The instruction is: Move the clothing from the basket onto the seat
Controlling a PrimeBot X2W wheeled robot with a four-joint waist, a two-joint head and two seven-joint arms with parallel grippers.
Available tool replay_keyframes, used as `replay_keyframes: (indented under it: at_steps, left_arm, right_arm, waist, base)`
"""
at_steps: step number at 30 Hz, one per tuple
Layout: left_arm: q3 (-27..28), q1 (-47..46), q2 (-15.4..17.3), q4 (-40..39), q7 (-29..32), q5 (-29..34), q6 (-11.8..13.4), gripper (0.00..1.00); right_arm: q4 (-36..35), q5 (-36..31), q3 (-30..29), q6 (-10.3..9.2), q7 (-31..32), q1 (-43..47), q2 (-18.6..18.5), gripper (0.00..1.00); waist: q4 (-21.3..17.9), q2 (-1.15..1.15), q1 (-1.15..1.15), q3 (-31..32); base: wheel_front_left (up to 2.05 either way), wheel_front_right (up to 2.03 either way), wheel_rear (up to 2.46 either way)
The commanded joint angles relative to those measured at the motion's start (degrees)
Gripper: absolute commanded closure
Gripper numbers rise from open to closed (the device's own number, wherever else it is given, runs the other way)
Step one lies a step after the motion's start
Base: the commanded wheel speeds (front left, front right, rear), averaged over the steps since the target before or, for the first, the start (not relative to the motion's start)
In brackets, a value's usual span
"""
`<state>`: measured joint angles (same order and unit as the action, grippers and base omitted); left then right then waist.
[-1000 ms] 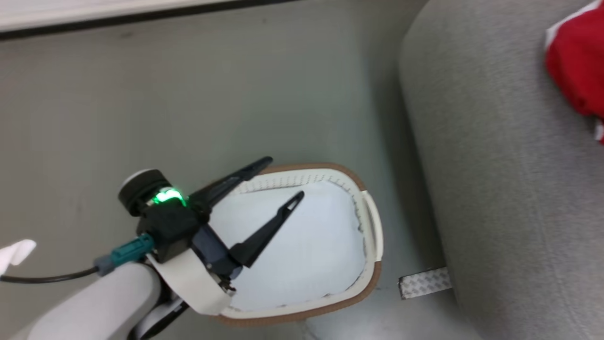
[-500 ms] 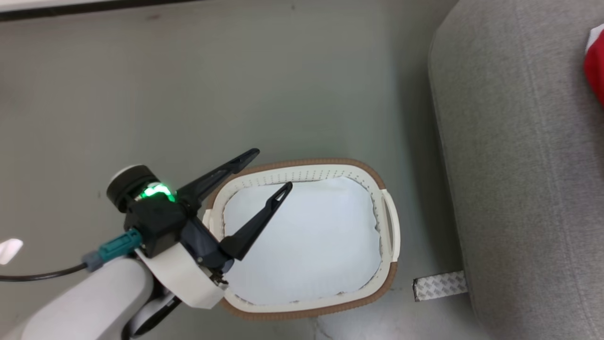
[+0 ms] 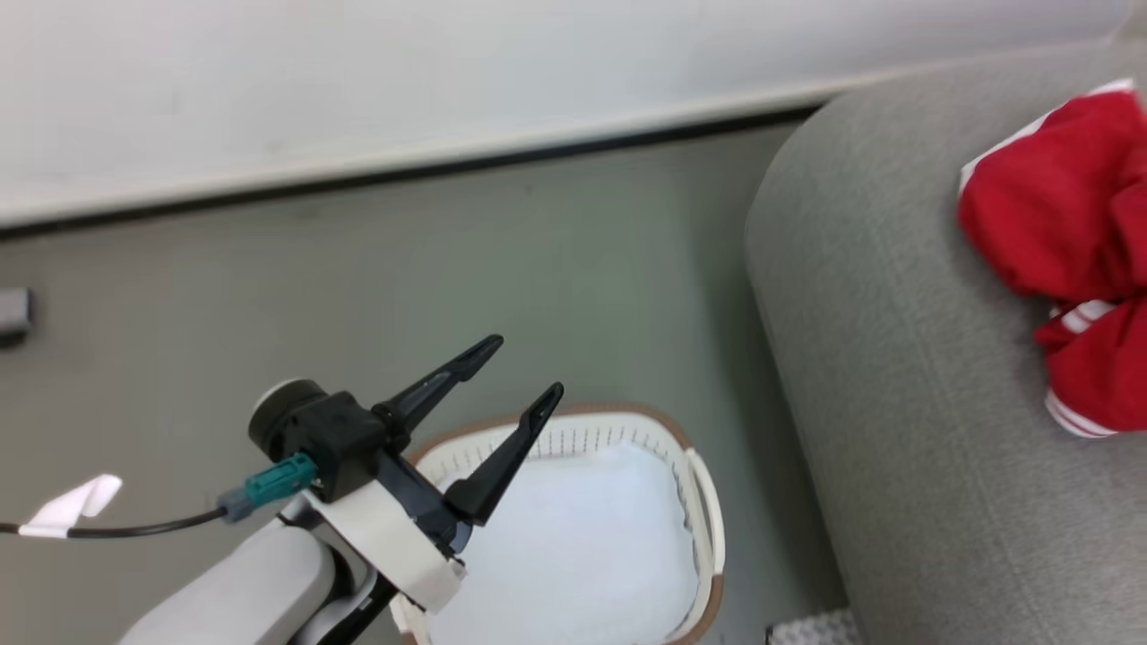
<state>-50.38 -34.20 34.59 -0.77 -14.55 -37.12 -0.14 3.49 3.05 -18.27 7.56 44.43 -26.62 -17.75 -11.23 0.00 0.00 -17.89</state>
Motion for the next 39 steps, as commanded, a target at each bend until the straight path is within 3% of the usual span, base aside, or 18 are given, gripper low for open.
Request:
replay_keyframes:
  at_steps: [1,7,15,21,26,30,39]
  left_arm:
    - [0.6,1.3,-0.7,0.9,-0.2,-0.9,0.6,0.0]
    - [4.1,4.1,-2.8,3.8,-0.6,-3.3,2.8,0.0]
    - [14.1,11.5,-4.9,5.8,-0.6,-5.0,5.4,0.0]
    - [23.1,18.4,-5.6,7.1,-0.6,-4.4,7.8,0.0]
    - [31.6,24.9,-6.3,6.7,-0.6,-1.8,7.4,0.0]
    - [37.0,29.7,-9.0,5.6,-0.6,1.8,6.4,0.0]
    - [43.0,35.6,-17.0,6.7,-0.6,10.7,-0.6,0.0]
  right_arm:
    - [-1.3,2.0,1.4,-0.15,-1.9,1.2,-1.5,0.0]
    - [-5.6,8.1,6.3,-0.15,-11.1,2.0,-3.3,0.0]
    - [-4.7,11.7,11.6,-0.15,-26.9,4.1,0.6,0.0]
    - [-4.1,12.6,14.8,-0.15,-37.4,11.0,3.4,0.0]
    - [-3.6,12.1,18.3,-0.15,-45.0,17.1,6.2,0.0]
    - [-1.9,11.9,19.4,-0.15,-50.8,21.1,9.1,0.0]
    - [5.2,9.4,21.0,-0.15,-58.3,25.2,13.4,0.0]
  waist:
    - [-0.3,0.0,0.0,5.3]
    - [2.4,0.0,0.0,11.2]
    - [6.8,0.0,0.0,17.5]
    - [9.9,0.0,0.0,19.5]
    - [10.7,0.0,0.0,20.6]
    - [11.1,0.0,0.0,21.0]
    - [11.1,0.0,0.0,20.8]
  base:
    - [0.0,0.0,0.0]
    - [0.0,0.0,0.0]
    - [0.0,0.0,0.0]
    - [0.0,0.0,0.0]
    - [0.0,0.0,0.0]
    - [0.0,0.0,0.0]
    - [0.0,0.0,0.0]
